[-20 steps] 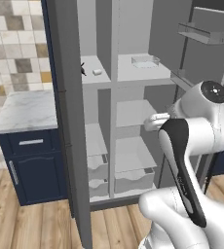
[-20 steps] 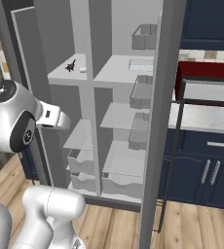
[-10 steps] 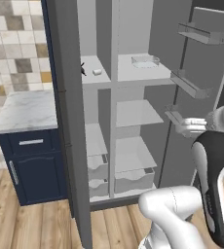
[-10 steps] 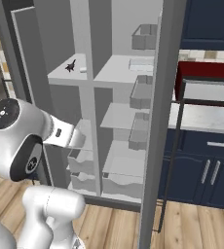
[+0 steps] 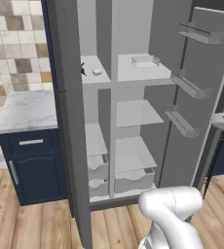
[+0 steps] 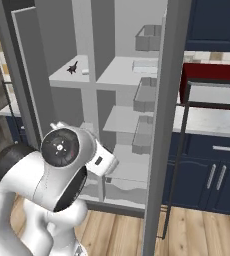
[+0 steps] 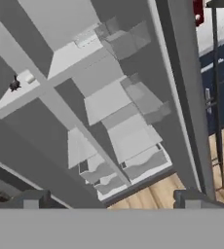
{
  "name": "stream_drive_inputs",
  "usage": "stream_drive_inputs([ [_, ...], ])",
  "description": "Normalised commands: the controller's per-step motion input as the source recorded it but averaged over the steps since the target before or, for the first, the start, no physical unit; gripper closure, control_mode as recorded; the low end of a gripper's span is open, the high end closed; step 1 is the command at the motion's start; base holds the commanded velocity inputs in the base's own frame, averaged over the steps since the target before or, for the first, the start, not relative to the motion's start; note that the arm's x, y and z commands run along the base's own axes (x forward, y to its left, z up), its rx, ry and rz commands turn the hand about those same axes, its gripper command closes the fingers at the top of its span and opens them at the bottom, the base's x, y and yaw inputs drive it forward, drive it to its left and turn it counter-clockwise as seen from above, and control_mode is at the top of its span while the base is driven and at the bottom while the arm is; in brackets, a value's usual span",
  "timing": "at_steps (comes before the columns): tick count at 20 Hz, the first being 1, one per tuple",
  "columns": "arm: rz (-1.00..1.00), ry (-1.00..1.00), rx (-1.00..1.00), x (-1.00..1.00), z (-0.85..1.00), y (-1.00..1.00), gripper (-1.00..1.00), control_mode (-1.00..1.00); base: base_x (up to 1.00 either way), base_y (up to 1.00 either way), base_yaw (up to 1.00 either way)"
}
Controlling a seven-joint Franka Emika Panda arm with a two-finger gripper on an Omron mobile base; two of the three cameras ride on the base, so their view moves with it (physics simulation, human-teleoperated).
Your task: There's a fish in the fridge that needs to be moved to the freezer for freezing. Pick up the fish from the fridge, place it on any shelf in the freezer, and close the fridge and freezer doors when done.
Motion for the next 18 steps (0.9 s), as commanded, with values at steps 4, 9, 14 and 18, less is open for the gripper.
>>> stream_drive_inputs([
  [4, 0.00, -0.04, 0.34, 0.02, 0.00, -0.77, -1.00, -1.00, 0.00, 0.00, 0.00],
  [9, 0.00, -0.01, 0.35, 0.20, -0.19, -0.78, -1.00, -1.00, 0.00, 0.00, 0.00],
  [14, 0.00, 0.00, 0.31, 0.37, -0.48, -0.72, -1.00, -1.00, 0.00, 0.00, 0.00],
  [18, 0.00, 0.00, 0.28, 0.47, -0.42, -0.74, -1.00, -1.00, 0.00, 0.00, 0.00],
])
